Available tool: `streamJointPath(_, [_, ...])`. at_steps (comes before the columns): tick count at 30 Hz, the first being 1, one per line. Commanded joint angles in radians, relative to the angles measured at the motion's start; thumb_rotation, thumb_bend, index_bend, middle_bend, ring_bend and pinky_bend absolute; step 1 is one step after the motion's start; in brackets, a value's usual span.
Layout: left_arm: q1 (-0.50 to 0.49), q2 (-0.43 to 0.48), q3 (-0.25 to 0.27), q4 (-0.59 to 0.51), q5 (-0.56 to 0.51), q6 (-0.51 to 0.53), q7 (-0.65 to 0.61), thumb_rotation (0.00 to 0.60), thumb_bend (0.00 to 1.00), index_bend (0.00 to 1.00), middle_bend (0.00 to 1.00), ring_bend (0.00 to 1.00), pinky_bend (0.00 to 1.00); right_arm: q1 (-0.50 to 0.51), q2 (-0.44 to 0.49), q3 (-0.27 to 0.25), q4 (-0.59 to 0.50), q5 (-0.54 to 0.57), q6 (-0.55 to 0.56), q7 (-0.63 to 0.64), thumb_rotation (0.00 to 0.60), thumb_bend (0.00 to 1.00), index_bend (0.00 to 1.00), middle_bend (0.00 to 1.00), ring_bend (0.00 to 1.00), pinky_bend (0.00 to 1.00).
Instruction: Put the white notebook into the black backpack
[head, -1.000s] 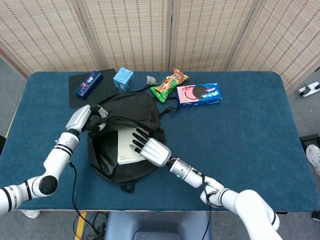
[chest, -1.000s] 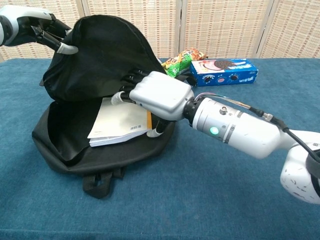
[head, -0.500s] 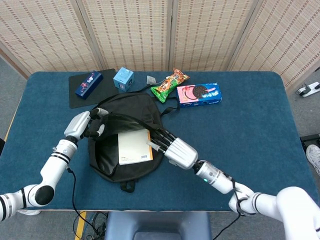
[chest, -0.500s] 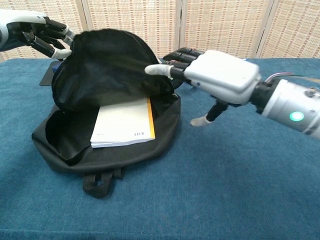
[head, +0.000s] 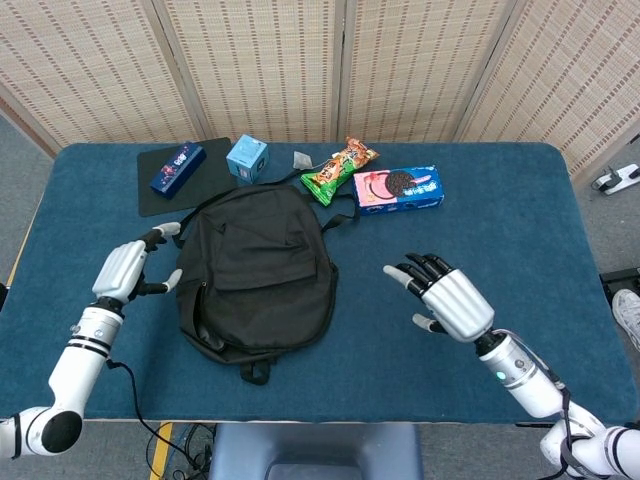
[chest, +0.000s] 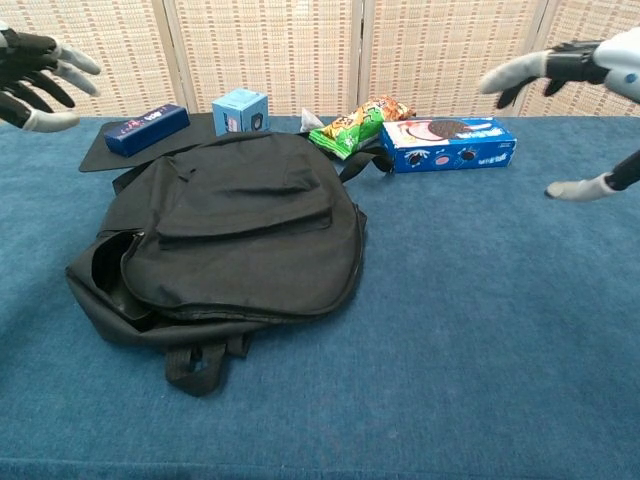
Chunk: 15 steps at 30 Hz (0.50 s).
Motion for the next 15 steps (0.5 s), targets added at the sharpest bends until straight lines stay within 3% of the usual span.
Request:
streamJointPath(1, [0.056,0.01,0.033,0.002,0.049,0.072,0.013,0.6,0.37,0.21,0.19,0.23,0.25,-0.045,0.045,0.005,-0.026,0.04,0.021,0.037,0.6,0.31,0.3,0.35,0.28,0.4])
streamJointPath(5, [0.125,-0.008,0.061,0.029,0.116,0.188,0.026,0.6,0.37,0.23,0.19,0.23,0.25,-0.098,0.092,0.009,-0.056,0.085,0.029,0.083,0.6,0.34,0.37,0.38,0.32,0.44])
streamJointPath(15, [0.288,-0.007,0.126,0.045,0.217,0.397,0.072,0.6,0.37,0.25,0.19,0.23,0.24,-0.245,0.181,0.007,-0.086,0.171,0.084,0.149,0.6,0.35,0.41,0.42,0.35,0.48])
